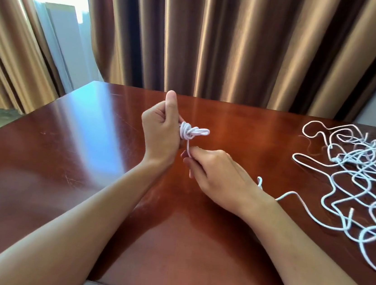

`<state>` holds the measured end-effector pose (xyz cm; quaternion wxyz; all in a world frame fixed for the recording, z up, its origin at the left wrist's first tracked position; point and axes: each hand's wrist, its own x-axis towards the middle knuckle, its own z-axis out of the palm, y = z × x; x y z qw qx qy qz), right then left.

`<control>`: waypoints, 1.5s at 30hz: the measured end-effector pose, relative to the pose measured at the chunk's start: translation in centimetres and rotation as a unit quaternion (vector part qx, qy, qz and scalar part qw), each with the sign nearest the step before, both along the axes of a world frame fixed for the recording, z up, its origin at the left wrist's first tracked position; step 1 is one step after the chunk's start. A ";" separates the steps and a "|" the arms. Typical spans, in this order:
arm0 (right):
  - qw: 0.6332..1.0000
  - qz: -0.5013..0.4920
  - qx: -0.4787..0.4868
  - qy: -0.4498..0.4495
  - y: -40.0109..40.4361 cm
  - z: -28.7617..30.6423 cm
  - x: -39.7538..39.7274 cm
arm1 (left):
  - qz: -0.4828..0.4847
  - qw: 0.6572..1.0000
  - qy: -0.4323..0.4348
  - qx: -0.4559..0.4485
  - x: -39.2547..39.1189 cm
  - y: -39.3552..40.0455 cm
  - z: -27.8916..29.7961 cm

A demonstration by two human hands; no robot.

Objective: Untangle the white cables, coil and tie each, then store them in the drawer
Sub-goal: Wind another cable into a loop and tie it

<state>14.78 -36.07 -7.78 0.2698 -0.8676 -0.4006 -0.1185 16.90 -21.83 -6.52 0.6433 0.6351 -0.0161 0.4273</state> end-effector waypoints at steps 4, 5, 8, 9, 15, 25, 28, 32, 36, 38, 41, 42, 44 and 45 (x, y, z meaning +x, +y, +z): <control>0.991 -0.008 -0.012 -0.133 0.0 0.3 -0.2 | 0.065 0.991 -0.020 0.117 0.1 0.3 -0.5; 0.982 -0.018 -0.024 -0.187 -0.2 0.3 -0.2 | 0.073 0.985 -0.017 0.156 0.0 0.4 -0.5; 0.953 -0.041 -0.042 -0.298 -0.8 0.9 0.0 | 0.066 0.967 0.011 0.247 -0.1 0.2 -0.5; 0.943 -0.047 -0.039 -0.326 -1.0 1.2 0.1 | 0.055 0.964 0.019 0.260 -0.1 0.2 -0.4; 0.902 -0.061 -0.008 -0.426 -1.3 1.5 1.1 | -0.071 0.967 0.059 0.237 0.5 1.3 0.3; 0.974 -0.028 0.008 -0.223 -1.7 1.2 1.4 | -0.237 0.957 0.128 0.108 -0.6 0.9 1.0; 0.997 -0.034 0.025 -0.063 -1.5 0.6 1.3 | -0.229 0.967 0.112 0.002 -0.4 0.6 1.0; 0.994 0.008 0.094 0.061 -0.3 -0.3 0.8 | -0.214 0.964 0.115 -0.107 -0.4 0.2 1.0; 0.991 0.033 0.092 0.097 0.9 -0.2 -0.3 | -0.189 0.961 0.102 -0.175 -0.4 0.1 1.1; 0.993 0.028 0.055 0.096 1.3 0.0 -0.8 | -0.138 0.974 0.091 -0.154 -0.1 0.2 0.8; 0.997 0.000 -0.013 0.082 1.2 0.5 -1.4 | -0.015 0.999 0.037 -0.027 0.2 0.6 0.1; 0.997 -0.013 -0.038 0.069 1.1 0.6 -1.5 | 0.017 1.000 0.021 0.008 0.3 0.6 0.0; 0.995 -0.046 -0.083 0.030 1.0 0.7 -1.6 | 0.057 0.997 0.004 0.043 0.3 0.5 -0.2; 0.992 -0.064 -0.105 0.009 1.0 0.6 -1.7 | 0.065 0.996 -0.003 0.056 0.3 0.4 -0.3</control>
